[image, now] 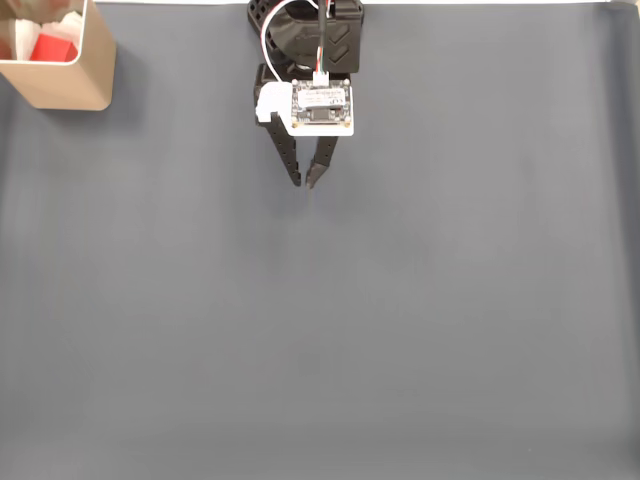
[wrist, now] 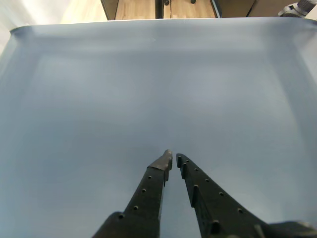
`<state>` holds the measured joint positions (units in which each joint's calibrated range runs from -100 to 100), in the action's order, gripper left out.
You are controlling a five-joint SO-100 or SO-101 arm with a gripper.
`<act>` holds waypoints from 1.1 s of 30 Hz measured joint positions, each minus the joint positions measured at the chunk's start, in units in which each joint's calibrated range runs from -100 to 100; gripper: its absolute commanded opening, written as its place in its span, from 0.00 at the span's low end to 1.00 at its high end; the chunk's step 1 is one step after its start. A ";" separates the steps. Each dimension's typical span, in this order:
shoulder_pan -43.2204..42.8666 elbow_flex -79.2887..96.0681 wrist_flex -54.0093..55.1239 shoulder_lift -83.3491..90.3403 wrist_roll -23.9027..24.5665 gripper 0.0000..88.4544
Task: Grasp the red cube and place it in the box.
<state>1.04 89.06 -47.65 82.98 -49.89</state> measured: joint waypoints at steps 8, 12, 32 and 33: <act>0.07 8.95 -0.24 8.51 0.93 0.00; 0.07 9.67 -3.42 12.68 1.17 0.00; -0.52 9.95 -22.67 16.24 1.07 0.00; -0.52 9.95 -22.83 16.33 0.88 0.00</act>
<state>0.52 99.01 -70.49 99.31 -49.01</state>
